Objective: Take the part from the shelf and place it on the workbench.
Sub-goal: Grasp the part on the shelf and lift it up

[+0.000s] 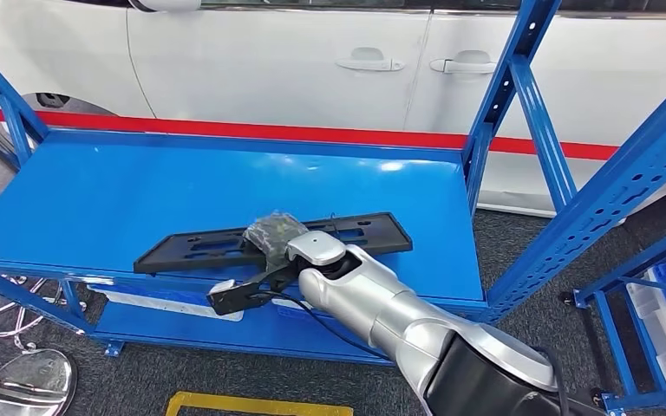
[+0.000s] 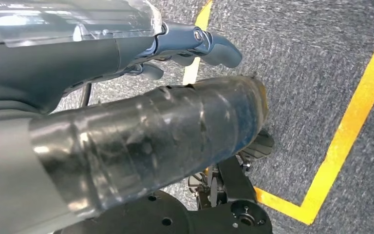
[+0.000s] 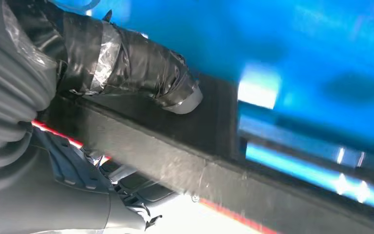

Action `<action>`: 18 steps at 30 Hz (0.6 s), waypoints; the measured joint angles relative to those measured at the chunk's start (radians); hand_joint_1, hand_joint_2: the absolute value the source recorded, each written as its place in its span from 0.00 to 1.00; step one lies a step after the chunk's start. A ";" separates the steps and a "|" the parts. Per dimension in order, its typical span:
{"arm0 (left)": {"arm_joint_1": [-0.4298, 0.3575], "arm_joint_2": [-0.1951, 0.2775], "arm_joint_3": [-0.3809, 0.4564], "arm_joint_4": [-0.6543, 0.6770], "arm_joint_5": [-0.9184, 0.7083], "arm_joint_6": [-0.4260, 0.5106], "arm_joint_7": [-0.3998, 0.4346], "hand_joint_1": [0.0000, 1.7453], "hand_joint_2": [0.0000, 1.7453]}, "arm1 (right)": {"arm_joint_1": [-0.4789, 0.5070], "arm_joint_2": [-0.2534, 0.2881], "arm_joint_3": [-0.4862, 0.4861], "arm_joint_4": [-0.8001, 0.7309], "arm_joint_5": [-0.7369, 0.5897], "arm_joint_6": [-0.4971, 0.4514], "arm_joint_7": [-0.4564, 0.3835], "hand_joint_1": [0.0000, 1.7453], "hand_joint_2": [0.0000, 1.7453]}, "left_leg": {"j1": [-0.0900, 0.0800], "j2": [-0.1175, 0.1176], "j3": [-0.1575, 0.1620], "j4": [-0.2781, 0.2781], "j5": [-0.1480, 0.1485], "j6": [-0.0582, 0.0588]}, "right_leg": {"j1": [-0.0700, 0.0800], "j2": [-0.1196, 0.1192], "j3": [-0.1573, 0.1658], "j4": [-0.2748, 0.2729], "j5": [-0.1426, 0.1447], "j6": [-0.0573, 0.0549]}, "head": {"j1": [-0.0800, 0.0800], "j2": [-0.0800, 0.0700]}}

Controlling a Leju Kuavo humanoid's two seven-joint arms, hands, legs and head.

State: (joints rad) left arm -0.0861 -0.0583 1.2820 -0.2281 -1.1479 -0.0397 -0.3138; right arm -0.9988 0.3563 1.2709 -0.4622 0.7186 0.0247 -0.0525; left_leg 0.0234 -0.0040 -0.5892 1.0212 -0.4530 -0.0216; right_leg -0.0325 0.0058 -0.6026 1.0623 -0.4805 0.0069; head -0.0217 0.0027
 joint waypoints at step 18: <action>0.015 -0.010 0.000 0.000 -0.009 -0.015 -0.030 0.00 1.00 | -0.126 -0.201 -0.285 -0.427 0.314 0.148 0.055 1.00 1.00 | 0.000 -0.001 -0.007 0.002 0.001 0.000 | 0.000 -0.001 -0.005 0.000 0.001 0.000 | 0.000 0.000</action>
State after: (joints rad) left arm -0.0709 -0.0681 1.2821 -0.2281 -1.1564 -0.0546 -0.3437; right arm -1.1249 0.1552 0.9859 -0.8896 1.0324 0.1728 0.0021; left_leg 0.0233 -0.0055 -0.5957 1.0234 -0.4524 -0.0213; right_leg -0.0328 0.0051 -0.6080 1.0618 -0.4797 0.0073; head -0.0217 0.0027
